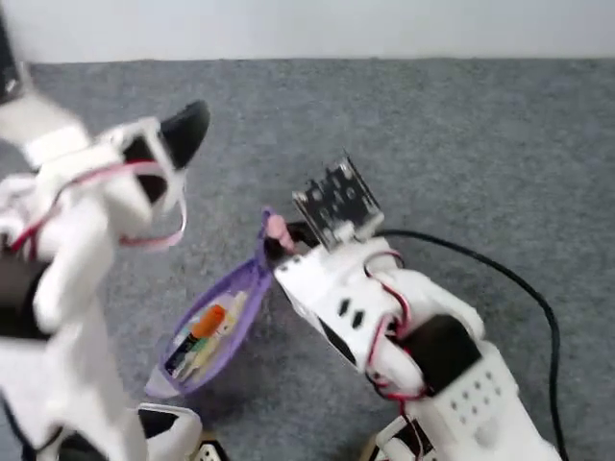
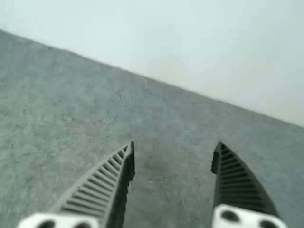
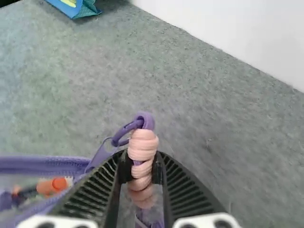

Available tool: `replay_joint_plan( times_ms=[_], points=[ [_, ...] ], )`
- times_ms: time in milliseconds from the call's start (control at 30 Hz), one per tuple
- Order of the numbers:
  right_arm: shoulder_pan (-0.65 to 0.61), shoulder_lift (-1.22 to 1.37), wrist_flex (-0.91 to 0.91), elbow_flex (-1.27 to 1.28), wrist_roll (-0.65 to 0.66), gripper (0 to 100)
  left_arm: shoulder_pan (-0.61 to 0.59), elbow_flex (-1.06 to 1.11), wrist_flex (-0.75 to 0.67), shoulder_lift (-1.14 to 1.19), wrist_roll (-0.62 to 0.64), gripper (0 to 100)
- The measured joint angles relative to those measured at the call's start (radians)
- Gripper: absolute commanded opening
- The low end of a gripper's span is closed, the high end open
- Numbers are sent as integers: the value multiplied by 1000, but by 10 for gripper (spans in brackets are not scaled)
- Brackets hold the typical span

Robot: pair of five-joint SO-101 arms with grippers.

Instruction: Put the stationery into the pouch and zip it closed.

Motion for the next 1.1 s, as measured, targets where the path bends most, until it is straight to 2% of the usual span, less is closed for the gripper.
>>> replay_joint_plan(
  times_ms=[167,367,500,767,967,1100],
  points=[
    [0,109,-40,-68,-17,8,68,14,9,-192,-15,135],
    [0,196,-104,-101,-18,8,227,158,9,-427,-15,11],
    [6,242,-130,-121,-18,8,342,281,9,-572,-15,13],
    [11,276,-172,-123,-18,8,451,575,9,-732,-21,13],
    [91,295,-167,-123,-18,8,479,697,9,-758,-31,13],
    [117,276,-71,-146,-18,8,479,733,9,-761,-51,13]
  ],
)
